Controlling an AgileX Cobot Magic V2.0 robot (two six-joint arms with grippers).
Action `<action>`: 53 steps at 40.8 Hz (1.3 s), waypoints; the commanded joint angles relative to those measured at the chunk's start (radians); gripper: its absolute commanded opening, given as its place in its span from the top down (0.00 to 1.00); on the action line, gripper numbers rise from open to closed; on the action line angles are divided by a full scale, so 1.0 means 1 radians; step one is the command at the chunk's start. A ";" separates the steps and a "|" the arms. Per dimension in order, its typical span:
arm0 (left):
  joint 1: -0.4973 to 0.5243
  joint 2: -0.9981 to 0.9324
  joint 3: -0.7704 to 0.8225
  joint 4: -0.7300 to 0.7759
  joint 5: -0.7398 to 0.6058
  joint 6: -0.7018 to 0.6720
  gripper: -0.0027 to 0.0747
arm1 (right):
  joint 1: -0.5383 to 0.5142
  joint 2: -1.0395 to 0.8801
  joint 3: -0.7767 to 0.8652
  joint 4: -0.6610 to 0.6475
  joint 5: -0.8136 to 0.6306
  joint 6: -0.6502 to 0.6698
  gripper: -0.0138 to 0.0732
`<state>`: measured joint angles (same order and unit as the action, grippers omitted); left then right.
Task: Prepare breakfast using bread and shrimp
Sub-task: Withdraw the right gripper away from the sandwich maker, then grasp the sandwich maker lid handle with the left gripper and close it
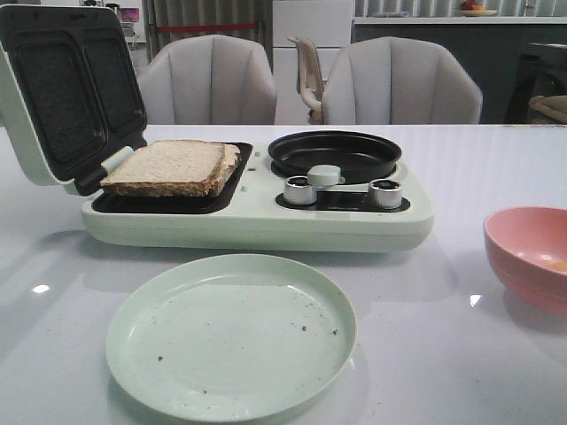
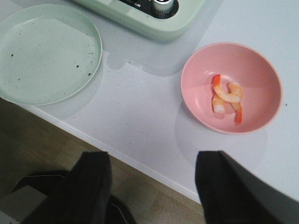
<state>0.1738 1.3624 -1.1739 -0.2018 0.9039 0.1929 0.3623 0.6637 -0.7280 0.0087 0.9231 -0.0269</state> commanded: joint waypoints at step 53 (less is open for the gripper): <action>-0.270 0.341 -0.449 -0.407 -0.074 0.197 0.82 | -0.004 -0.003 -0.023 -0.009 -0.052 0.002 0.26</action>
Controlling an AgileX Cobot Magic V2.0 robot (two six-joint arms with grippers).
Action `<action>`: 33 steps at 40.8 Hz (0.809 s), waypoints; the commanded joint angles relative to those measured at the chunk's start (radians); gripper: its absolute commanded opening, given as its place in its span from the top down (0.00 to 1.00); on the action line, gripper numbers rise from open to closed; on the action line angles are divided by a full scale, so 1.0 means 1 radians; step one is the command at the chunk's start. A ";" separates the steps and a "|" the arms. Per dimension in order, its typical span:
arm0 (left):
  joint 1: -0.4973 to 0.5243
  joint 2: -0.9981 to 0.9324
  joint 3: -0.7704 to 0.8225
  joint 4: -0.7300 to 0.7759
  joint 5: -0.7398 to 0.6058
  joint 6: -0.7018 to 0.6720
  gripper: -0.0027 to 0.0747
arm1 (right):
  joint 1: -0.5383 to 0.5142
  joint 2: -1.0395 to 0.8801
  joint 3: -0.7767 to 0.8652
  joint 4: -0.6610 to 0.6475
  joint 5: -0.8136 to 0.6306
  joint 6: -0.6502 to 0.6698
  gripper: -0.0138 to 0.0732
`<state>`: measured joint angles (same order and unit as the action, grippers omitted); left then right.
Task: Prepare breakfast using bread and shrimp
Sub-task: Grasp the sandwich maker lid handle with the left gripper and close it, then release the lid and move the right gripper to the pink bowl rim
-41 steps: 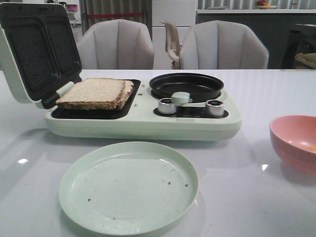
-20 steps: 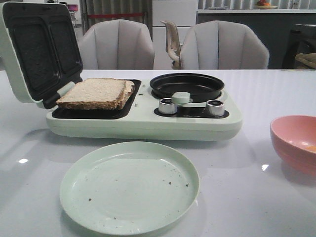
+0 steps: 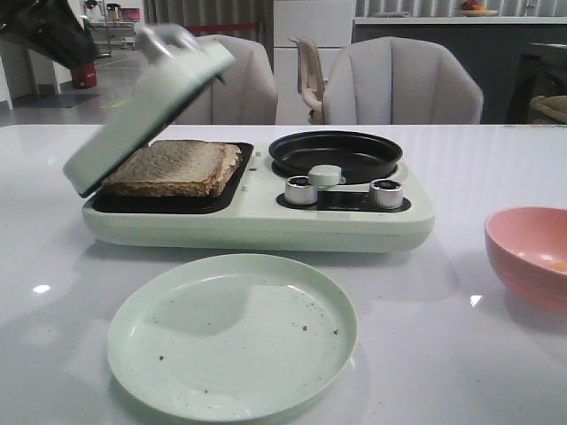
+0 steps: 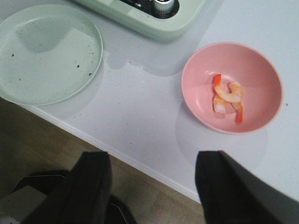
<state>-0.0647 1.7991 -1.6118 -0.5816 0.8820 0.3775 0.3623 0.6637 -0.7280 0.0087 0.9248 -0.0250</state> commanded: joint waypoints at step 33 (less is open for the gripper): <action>-0.447 -0.779 0.596 0.358 -0.161 -0.069 0.82 | -0.004 -0.003 -0.023 -0.009 -0.054 0.000 0.26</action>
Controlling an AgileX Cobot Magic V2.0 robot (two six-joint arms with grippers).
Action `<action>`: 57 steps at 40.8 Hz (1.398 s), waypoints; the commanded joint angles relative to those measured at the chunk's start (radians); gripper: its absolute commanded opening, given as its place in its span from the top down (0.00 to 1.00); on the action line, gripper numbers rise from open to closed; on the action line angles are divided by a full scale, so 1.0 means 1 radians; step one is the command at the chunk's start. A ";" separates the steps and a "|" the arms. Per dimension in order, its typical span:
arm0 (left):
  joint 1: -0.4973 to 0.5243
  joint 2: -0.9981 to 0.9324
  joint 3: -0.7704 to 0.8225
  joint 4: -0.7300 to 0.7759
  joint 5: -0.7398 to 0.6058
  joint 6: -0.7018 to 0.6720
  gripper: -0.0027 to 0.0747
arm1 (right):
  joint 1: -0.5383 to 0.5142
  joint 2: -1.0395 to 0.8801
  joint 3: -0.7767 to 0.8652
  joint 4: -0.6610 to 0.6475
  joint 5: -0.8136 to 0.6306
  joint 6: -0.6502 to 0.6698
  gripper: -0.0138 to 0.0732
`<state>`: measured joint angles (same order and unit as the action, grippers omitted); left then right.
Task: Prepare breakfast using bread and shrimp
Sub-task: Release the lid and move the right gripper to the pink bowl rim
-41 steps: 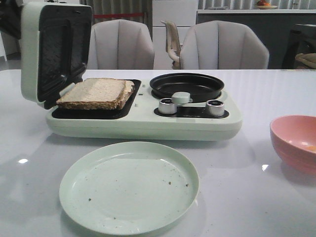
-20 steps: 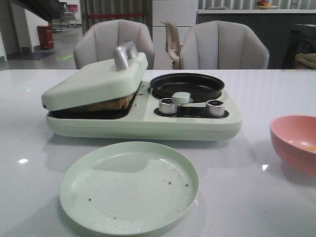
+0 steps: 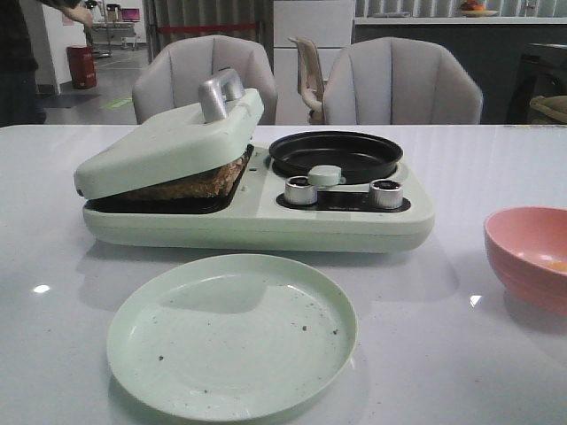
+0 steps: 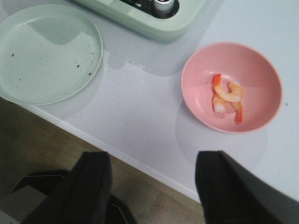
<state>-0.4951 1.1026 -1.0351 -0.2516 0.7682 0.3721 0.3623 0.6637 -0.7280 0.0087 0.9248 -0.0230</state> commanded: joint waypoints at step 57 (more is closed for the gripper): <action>-0.013 -0.324 0.216 0.337 0.003 -0.423 0.82 | -0.537 0.712 -0.262 0.070 -0.046 -0.028 0.26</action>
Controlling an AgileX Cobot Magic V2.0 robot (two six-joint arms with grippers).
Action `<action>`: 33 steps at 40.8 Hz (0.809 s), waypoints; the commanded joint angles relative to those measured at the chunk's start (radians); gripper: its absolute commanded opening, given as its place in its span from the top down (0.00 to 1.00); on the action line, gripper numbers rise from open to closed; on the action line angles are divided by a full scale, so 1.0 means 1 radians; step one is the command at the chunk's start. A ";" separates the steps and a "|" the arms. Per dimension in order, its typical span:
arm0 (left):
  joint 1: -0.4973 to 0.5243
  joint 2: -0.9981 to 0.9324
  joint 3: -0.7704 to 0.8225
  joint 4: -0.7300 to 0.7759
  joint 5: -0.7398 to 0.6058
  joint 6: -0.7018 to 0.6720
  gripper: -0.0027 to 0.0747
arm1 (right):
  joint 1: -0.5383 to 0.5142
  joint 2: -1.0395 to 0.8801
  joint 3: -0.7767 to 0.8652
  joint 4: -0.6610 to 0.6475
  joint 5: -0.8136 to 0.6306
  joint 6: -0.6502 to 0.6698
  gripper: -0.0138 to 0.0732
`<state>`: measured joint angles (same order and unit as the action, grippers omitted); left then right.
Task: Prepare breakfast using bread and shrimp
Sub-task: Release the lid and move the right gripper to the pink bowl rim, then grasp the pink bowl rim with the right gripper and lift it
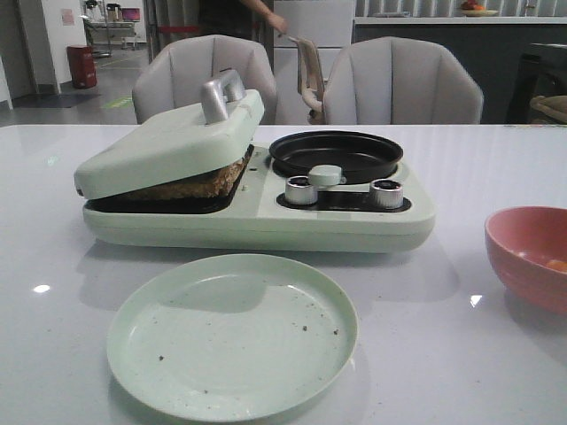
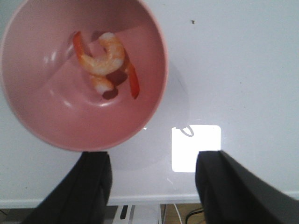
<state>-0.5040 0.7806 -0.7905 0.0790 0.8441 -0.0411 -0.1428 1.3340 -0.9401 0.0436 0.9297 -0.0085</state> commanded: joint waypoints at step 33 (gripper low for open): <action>-0.004 -0.002 -0.029 0.005 -0.073 -0.010 0.82 | -0.039 0.349 -0.105 0.035 -0.318 -0.068 0.64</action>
<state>-0.5040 0.7806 -0.7905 0.0797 0.8441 -0.0411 -0.1745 1.7224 -1.0165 0.0717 0.6511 -0.0677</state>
